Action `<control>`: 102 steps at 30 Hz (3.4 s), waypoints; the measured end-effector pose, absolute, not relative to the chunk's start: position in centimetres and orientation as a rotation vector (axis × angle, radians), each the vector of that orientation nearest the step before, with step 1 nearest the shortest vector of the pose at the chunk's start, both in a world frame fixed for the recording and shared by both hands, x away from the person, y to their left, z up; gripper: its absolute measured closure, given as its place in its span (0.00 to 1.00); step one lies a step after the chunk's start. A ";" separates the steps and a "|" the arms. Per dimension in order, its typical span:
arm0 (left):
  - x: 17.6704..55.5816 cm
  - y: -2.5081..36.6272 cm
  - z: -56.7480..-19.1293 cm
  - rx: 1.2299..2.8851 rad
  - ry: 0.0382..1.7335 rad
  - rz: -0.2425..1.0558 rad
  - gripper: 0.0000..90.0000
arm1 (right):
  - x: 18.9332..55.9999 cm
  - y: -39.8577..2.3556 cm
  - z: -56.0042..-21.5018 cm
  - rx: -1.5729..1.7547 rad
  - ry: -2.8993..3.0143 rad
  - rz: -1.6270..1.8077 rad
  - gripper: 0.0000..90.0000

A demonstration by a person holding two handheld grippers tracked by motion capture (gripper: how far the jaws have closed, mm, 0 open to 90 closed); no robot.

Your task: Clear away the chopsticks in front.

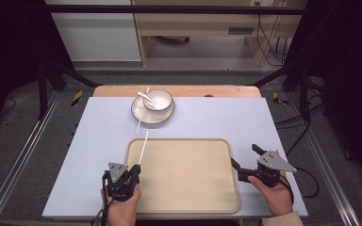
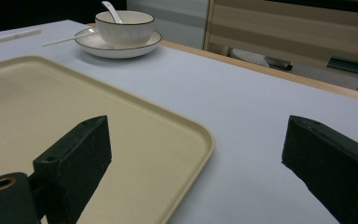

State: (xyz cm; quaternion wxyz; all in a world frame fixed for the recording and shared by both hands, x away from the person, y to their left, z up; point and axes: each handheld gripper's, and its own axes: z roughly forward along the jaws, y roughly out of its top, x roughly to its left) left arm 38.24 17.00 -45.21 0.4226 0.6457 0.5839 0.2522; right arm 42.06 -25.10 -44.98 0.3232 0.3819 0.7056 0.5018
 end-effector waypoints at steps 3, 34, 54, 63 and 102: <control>38.2 17.2 -46.0 1.618 1.490 0.608 0.94 | 42.0 -25.1 -44.9 0.997 1.852 1.319 0.09; 39.8 19.3 -47.0 1.619 1.668 0.561 0.94 | 42.4 -24.8 -45.0 0.980 1.887 1.332 0.09; 40.0 19.1 -47.6 1.628 1.680 0.556 0.92 | 42.6 -24.5 -45.1 0.967 1.912 1.336 0.09; 41.6 18.7 -45.5 1.697 1.558 0.637 0.77 | 42.6 -24.5 -45.1 0.968 1.912 1.337 0.09; 62.2 19.5 -43.6 2.021 1.346 0.652 0.56 | 43.0 -24.5 -45.5 0.947 1.951 1.232 0.08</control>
